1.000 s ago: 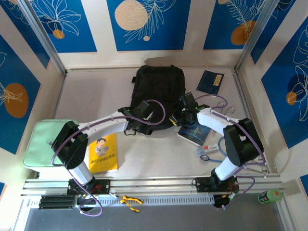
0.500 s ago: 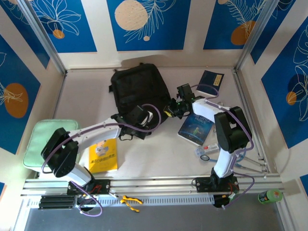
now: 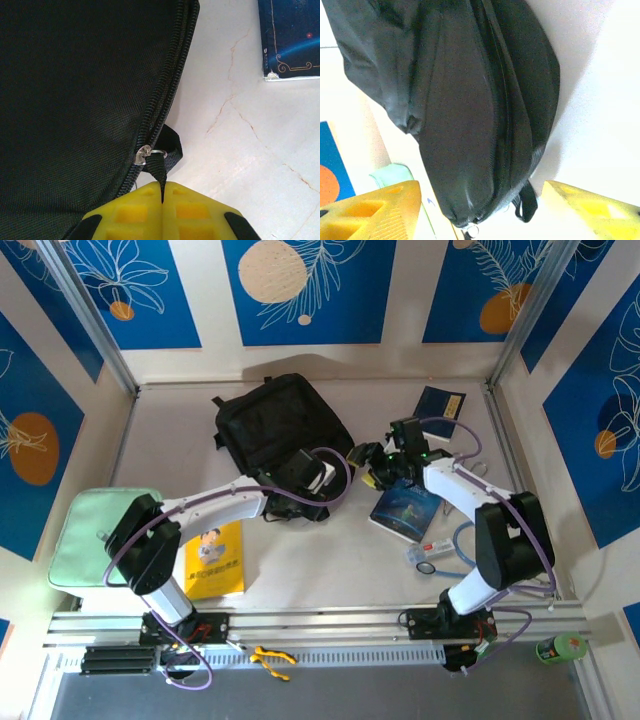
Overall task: Pack the student bag
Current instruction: Unzip the student bag at the top-center of the table.
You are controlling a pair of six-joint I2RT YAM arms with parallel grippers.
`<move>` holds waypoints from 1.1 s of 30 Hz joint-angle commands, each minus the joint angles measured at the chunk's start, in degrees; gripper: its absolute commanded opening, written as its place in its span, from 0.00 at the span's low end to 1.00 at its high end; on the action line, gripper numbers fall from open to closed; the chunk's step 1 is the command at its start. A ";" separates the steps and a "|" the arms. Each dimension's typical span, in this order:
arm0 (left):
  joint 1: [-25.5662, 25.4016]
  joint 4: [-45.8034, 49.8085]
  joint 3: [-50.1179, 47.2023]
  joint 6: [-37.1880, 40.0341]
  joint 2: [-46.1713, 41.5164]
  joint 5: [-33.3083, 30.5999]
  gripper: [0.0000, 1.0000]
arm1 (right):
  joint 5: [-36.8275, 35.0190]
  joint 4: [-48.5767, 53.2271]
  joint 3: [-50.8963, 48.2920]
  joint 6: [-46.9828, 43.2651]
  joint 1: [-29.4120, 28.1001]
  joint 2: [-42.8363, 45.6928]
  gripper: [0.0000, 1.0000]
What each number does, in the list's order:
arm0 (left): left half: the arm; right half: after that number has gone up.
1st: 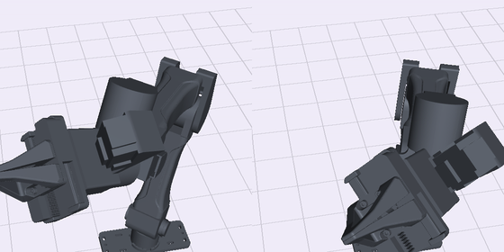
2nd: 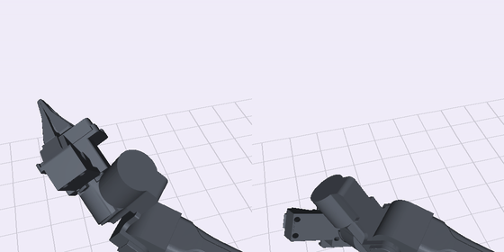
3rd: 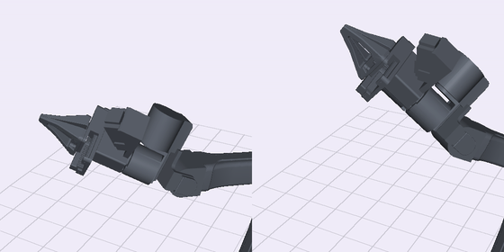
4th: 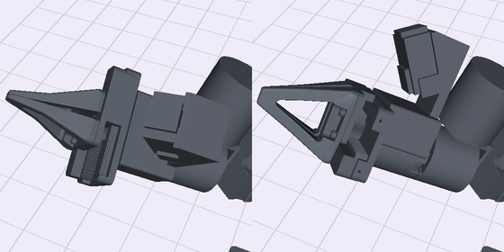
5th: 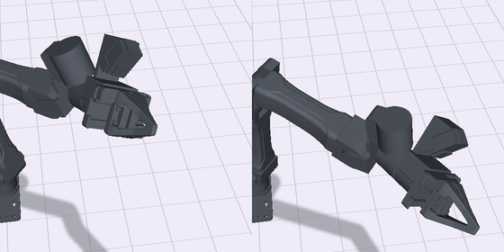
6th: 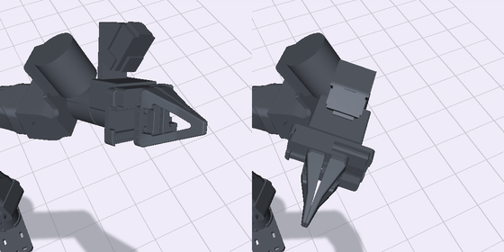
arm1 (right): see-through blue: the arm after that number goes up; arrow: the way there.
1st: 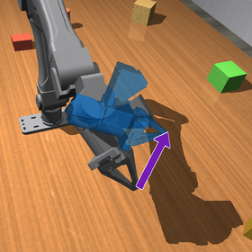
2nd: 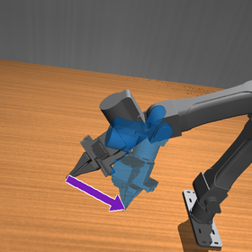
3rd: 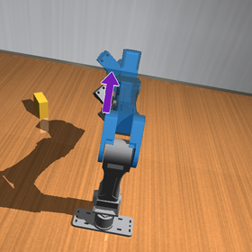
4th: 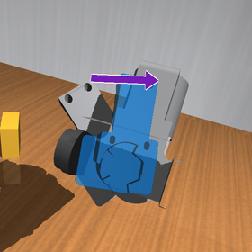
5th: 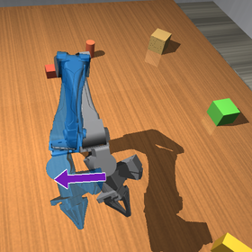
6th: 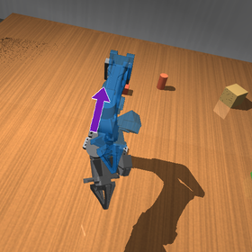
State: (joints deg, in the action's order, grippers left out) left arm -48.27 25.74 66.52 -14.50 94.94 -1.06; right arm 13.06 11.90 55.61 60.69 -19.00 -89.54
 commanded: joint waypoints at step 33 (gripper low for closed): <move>2.72 28.57 2.39 2.74 -1.45 -11.29 0.00 | -10.11 8.18 6.17 5.50 -5.54 -12.29 0.16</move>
State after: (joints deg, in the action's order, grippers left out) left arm -47.07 45.89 68.27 -11.88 94.02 -9.50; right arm 6.85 16.53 60.53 67.16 -25.28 -101.41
